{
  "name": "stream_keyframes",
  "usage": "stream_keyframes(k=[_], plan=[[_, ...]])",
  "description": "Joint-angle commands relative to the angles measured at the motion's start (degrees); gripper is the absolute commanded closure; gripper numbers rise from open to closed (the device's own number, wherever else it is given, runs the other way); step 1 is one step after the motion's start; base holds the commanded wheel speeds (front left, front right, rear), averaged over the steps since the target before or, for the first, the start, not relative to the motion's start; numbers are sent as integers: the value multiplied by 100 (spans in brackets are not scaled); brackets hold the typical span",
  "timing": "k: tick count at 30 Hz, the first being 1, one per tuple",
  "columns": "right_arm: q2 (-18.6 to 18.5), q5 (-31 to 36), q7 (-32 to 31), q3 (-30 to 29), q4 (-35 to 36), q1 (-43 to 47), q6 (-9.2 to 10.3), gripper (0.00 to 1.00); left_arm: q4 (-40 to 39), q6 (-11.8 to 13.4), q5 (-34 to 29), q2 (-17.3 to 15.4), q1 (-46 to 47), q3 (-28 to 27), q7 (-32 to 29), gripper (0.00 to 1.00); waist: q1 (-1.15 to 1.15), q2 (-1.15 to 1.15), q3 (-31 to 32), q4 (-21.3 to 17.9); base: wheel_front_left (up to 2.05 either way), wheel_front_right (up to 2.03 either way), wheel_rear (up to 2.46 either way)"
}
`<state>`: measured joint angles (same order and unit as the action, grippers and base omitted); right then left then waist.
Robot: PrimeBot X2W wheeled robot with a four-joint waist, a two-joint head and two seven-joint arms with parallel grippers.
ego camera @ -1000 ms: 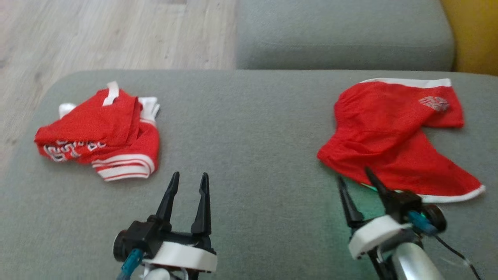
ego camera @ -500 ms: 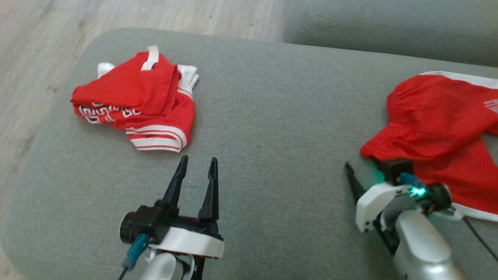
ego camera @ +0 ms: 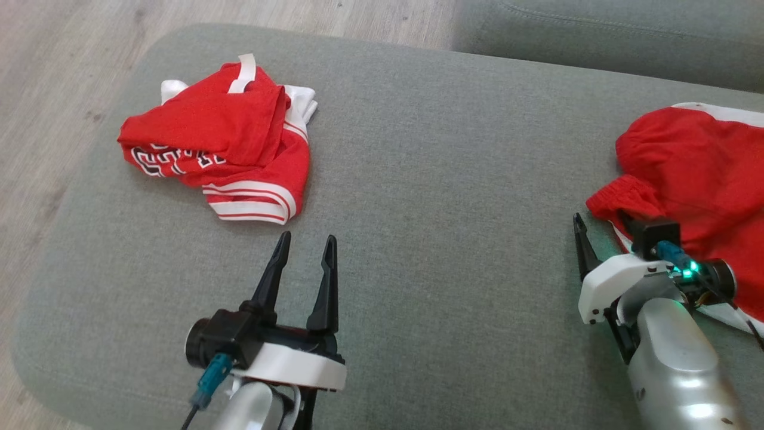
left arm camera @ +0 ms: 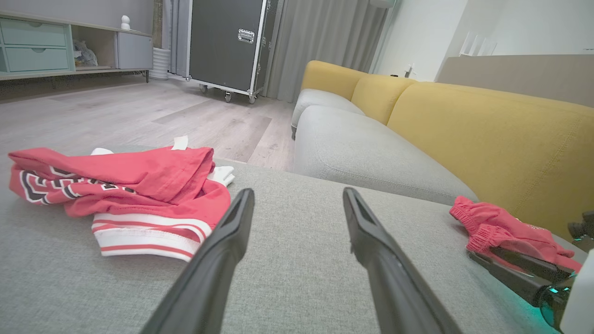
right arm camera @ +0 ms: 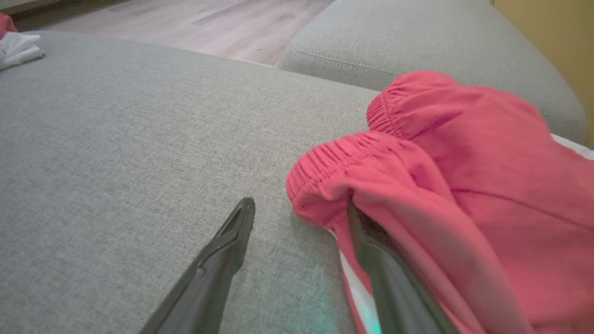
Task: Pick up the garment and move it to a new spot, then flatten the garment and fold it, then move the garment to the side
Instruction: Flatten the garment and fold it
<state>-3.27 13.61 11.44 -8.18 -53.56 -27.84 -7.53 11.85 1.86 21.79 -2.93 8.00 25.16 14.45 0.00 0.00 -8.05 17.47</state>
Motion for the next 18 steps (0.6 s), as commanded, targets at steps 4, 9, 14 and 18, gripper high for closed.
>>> stream_keyframes(k=[4, 9, 14, 18], plan=[[35, 114, 196, 58, 206, -172, 4, 0, -151, 35, 1, 5, 221, -153, 55, 0, 0, 0, 33, -68, 0, 0, 0], [37, 199, 219, -57, 140, -231, 4, 0, -157, 26, 2, 5, 258, -132, 55, 0, 0, 0, 3, -108, 0, 0, 0], [38, 478, 75, -271, -35, -418, 4, 0, -179, 9, 26, 5, 325, -73, 55, 0, 0, 0, -118, -55, 0, 0, 0], [18, 819, -94, -515, -204, -558, 4, 0, -178, 12, 46, 5, 366, -27, 55, 0, 0, 0, -210, 26, 0, 0, 0]])
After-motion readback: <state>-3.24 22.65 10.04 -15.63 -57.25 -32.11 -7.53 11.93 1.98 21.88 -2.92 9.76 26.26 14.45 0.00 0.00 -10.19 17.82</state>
